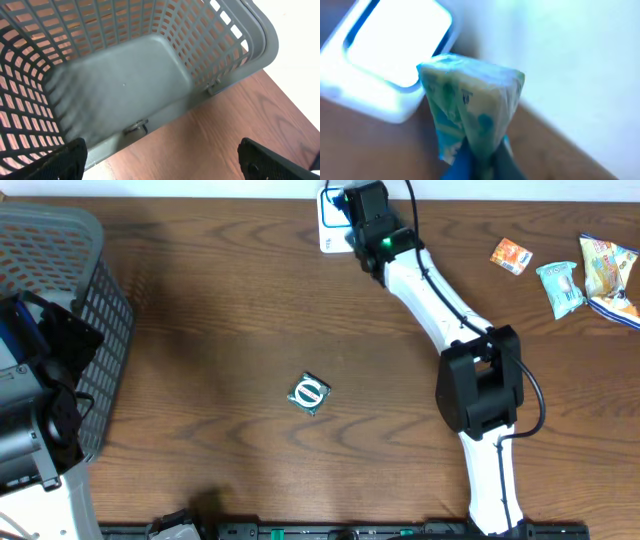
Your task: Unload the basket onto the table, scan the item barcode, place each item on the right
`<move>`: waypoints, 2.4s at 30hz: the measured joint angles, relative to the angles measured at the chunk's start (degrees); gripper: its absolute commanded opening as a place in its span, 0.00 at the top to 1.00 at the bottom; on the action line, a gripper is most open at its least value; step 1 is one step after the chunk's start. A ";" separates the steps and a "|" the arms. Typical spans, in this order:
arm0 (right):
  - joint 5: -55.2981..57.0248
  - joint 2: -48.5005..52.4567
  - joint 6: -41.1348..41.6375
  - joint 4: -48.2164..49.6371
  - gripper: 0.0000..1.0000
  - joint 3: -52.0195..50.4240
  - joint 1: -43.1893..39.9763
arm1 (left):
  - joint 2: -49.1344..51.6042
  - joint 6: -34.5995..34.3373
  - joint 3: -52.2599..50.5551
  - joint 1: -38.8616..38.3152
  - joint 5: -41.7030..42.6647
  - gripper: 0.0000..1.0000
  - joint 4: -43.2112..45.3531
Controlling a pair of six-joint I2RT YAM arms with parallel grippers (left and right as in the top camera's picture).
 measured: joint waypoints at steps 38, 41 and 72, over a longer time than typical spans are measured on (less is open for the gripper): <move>-4.09 -0.31 -6.23 -12.74 0.67 0.26 -22.75 | 0.02 0.00 0.00 0.00 0.00 0.05 -0.02; -3.15 -0.31 -0.20 -18.29 0.01 0.15 -28.79 | 0.02 -0.02 0.00 0.00 0.00 0.05 -0.02; -58.64 -0.31 16.61 -60.48 0.01 -1.53 -2.47 | 0.02 0.00 0.00 0.00 0.00 0.05 0.00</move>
